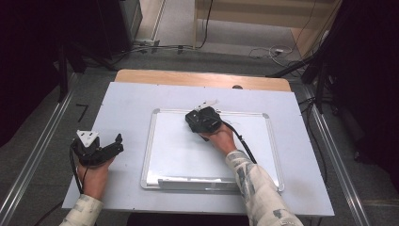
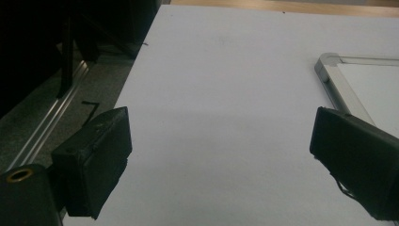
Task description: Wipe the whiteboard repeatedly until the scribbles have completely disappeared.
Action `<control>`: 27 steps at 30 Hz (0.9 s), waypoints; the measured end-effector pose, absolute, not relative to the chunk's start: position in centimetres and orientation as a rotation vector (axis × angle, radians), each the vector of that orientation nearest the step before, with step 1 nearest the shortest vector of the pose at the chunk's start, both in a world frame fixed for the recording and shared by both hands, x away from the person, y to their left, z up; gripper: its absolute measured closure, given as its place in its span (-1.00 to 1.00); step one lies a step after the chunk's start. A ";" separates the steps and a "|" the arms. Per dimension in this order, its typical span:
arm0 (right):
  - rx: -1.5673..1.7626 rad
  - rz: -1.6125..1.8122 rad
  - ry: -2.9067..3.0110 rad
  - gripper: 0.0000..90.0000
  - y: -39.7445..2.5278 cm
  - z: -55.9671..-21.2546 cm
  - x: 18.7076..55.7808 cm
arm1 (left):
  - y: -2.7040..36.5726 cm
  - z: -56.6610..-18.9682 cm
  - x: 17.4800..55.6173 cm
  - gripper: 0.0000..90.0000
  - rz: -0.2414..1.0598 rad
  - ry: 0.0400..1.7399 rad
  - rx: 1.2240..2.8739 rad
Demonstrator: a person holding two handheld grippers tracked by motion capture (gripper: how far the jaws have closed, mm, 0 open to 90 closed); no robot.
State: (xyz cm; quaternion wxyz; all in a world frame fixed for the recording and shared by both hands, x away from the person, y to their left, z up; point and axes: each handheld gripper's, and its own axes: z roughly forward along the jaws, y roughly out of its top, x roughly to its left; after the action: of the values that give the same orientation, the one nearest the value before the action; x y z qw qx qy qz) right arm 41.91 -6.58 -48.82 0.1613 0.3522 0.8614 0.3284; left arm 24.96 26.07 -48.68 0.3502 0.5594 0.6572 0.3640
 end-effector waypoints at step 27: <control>1.014 0.934 2.452 -0.12 -6.7 -48.9 41.9 | 26.0 -48.7 24.9 -0.86 0.942 1.701 1.438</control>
State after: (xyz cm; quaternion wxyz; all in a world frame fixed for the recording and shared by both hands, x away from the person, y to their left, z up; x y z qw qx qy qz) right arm 41.87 -6.68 -48.90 0.1634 0.3557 0.8599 0.3276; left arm 24.91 26.05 -48.67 0.3540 0.5561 0.6579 0.3642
